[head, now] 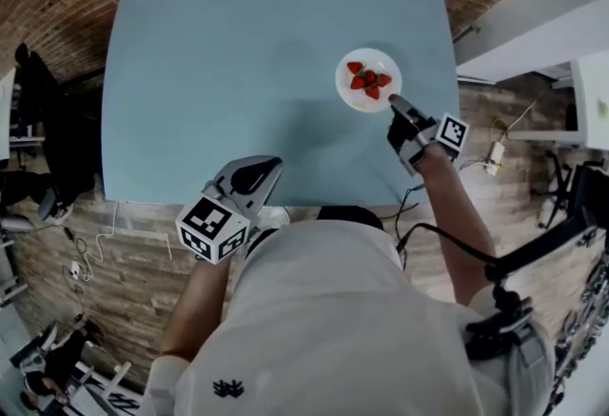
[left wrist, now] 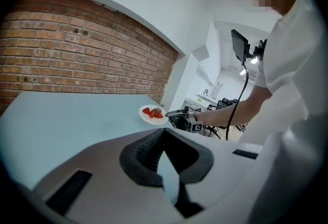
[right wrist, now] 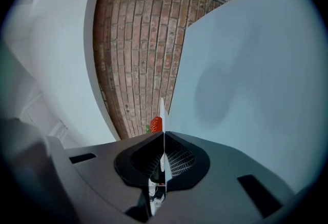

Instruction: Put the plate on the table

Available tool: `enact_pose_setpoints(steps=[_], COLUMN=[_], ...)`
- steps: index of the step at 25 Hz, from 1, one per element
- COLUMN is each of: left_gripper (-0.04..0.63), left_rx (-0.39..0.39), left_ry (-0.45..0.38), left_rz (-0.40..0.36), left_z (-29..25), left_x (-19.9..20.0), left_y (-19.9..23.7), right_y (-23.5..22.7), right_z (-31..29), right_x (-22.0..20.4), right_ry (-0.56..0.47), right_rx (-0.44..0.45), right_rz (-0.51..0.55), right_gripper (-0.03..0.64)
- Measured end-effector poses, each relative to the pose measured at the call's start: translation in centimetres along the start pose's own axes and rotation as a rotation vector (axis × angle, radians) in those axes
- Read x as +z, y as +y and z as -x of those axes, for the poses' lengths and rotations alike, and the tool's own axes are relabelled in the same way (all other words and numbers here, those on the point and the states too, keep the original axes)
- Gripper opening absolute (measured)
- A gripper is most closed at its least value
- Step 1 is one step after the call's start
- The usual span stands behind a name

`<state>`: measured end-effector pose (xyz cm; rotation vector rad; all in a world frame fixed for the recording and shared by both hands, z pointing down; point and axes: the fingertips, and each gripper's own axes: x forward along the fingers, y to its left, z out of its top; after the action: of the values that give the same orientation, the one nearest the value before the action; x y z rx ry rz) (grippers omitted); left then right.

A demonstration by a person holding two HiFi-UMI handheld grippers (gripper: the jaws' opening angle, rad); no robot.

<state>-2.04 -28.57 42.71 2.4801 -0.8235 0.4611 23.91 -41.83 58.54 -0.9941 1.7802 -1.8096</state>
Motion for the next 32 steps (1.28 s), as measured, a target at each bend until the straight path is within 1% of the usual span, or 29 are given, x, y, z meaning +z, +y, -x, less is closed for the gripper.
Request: enact_pose_setpoints(steps=[3,9,13,17,20,25,27,28,30,32], left_gripper=[0.000,0.000,0.000,0.000,0.000,0.000,0.000,0.000,0.001,0.002], left_rx=[0.023,0.060,0.072,0.076,0.068,0.043,0.039,0.037,0.033,0.031], left_ry=[0.011,0.025,0.030,0.039,0.043,0.042,0.044,0.046,0.048,0.043], left_rz=[0.025,0.053,0.072,0.082,0.088,0.077,0.076,0.076,0.073,0.065], left_z=[-2.0,-3.7,-4.2,-4.5,-4.9,-5.5,-5.5,-5.5,-5.4,-5.2], left_x=[0.9,1.6,1.5,1.6,1.6,1.7,1.7,1.8,2.2,2.1], left_y=[-0.1,-0.4,-0.1,0.2,0.1,-0.5,-0.7,-0.9,-1.1,-1.3], right_y=[-1.6,-5.6,-7.6,-8.0,-8.1,-7.9,-8.3,-8.4,-8.2,-8.1], right_z=[-1.2,-3.2,-3.9,-4.4,-4.4,-4.7,-4.9,-5.1,-5.3,-5.4], right_x=[3.3,6.7,7.7,8.1,8.2,8.2,8.3,8.5,8.5,8.5], right_ry=[-0.004,0.013,0.011,0.012,0.011,0.035,0.058,0.071,0.095,0.113], right_rx=[-0.013,-0.082,-0.144,-0.184,-0.235,-0.331,-0.354,-0.363,-0.389,-0.425], right_rz=[-0.020,-0.029,-0.034,-0.012,0.018,0.135,0.212,0.260,0.341,0.404], right_gripper=[0.014,0.014,0.014,0.014,0.015,0.016,0.024,0.033,0.080,0.099])
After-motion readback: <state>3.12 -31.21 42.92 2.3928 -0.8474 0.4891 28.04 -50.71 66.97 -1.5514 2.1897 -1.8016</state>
